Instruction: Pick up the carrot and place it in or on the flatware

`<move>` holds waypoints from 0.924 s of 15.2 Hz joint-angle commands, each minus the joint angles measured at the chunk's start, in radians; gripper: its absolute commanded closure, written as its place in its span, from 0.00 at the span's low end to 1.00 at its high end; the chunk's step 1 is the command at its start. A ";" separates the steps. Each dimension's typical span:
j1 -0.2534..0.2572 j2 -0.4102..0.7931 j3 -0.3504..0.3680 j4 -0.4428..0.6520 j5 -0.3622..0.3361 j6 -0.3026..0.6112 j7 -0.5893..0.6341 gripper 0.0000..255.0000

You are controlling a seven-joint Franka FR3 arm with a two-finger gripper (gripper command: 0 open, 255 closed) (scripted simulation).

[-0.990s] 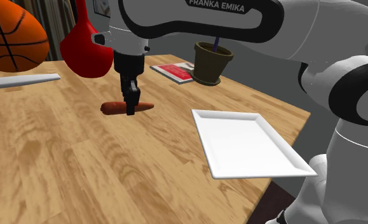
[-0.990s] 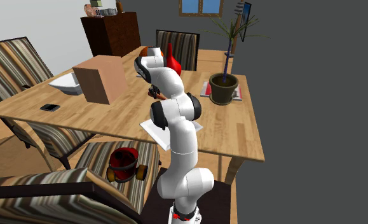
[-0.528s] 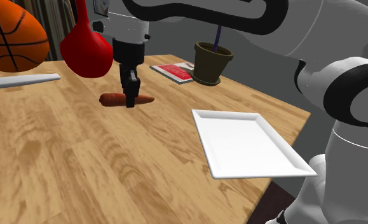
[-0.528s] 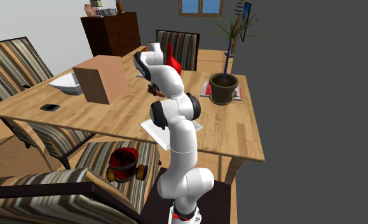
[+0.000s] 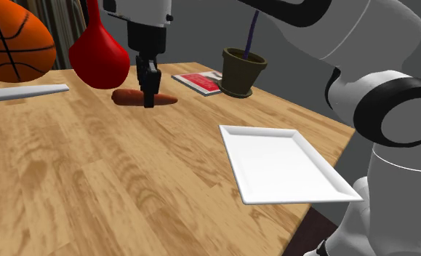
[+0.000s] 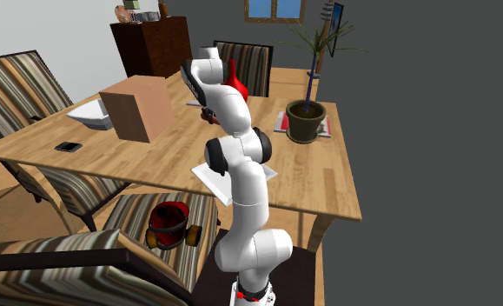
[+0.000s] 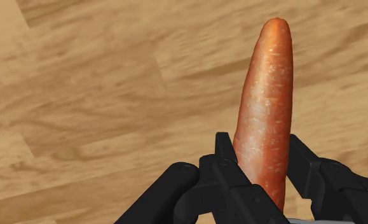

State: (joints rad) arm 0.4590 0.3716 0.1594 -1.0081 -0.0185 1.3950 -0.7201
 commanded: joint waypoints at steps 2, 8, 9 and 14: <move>0.010 0.044 0.001 0.112 -0.007 -0.069 0.005 1.00; -0.032 -0.204 0.000 -0.233 0.032 0.030 -0.017 1.00; -0.038 -0.256 -0.002 -0.302 0.041 0.047 -0.024 1.00; -0.058 -0.488 -0.020 -0.581 0.075 0.096 -0.059 1.00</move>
State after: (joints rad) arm 0.4063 -0.0788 0.1454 -1.5444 0.0518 1.4829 -0.7675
